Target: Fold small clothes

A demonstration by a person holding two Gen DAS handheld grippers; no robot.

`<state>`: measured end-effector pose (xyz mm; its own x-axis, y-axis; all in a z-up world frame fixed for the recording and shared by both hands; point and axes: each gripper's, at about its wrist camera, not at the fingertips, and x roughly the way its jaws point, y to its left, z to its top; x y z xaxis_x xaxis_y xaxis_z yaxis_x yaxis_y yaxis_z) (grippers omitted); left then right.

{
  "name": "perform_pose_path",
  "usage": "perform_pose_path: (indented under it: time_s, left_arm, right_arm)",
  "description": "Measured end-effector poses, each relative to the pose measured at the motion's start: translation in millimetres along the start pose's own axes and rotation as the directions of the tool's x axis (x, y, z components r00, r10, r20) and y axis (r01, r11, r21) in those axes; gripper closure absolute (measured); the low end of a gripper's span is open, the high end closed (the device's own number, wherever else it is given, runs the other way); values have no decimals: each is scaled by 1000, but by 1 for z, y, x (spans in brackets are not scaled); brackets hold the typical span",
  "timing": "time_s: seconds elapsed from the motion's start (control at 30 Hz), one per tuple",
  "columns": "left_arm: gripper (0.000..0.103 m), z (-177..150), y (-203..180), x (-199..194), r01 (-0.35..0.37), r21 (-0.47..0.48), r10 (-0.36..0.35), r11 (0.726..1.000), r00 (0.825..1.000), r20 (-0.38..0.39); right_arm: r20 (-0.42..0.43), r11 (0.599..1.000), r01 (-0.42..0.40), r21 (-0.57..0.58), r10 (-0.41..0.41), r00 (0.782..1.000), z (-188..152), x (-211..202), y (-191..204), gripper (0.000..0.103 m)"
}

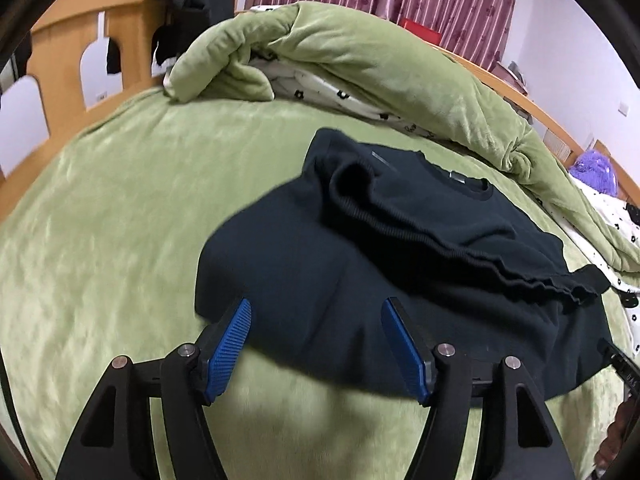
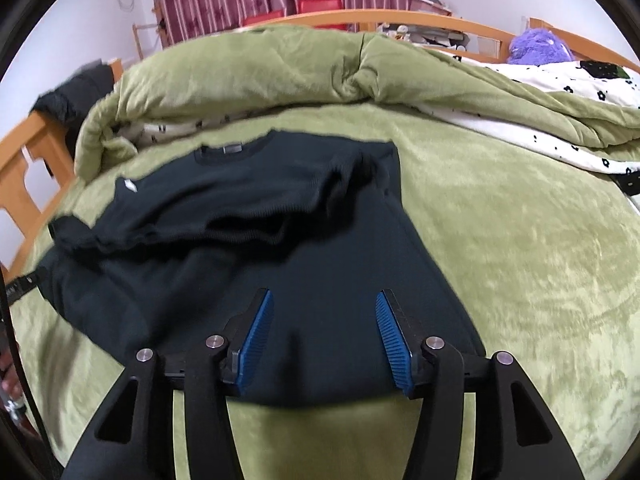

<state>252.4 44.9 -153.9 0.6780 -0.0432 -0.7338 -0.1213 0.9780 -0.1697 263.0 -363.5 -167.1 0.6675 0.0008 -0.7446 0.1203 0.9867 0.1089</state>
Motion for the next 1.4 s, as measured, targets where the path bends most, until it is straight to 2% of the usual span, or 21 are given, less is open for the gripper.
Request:
perform_pose_path:
  time_s: [0.23,0.47,0.73,1.03,1.4]
  left_arm:
    - [35,-30,7,-5,37,-2,-38,999,998,-48]
    - [35,-49,17,4,65,-67,-71,996,993,-92]
    - [33,-39,27,24,90,-146,-104,985,990,-92]
    - [33,-23,27,52,117,-206,-140,972,985,-97]
    - [32,-10,22,78,135,-246,-161,960,983,-88]
  right_arm:
    - [-59,995,-16,100,22,998,-38,-2,-14,47]
    - [-90,994,-10,105,19,996,-52,5,-14,47]
    - [-117,978,-40,205,65,991,-53,22,-33,45]
    - [-101,959,-60,278,91,991,-40,38,-39,41]
    - [-63,962,-23,273,42,997,-20,69,-32,33]
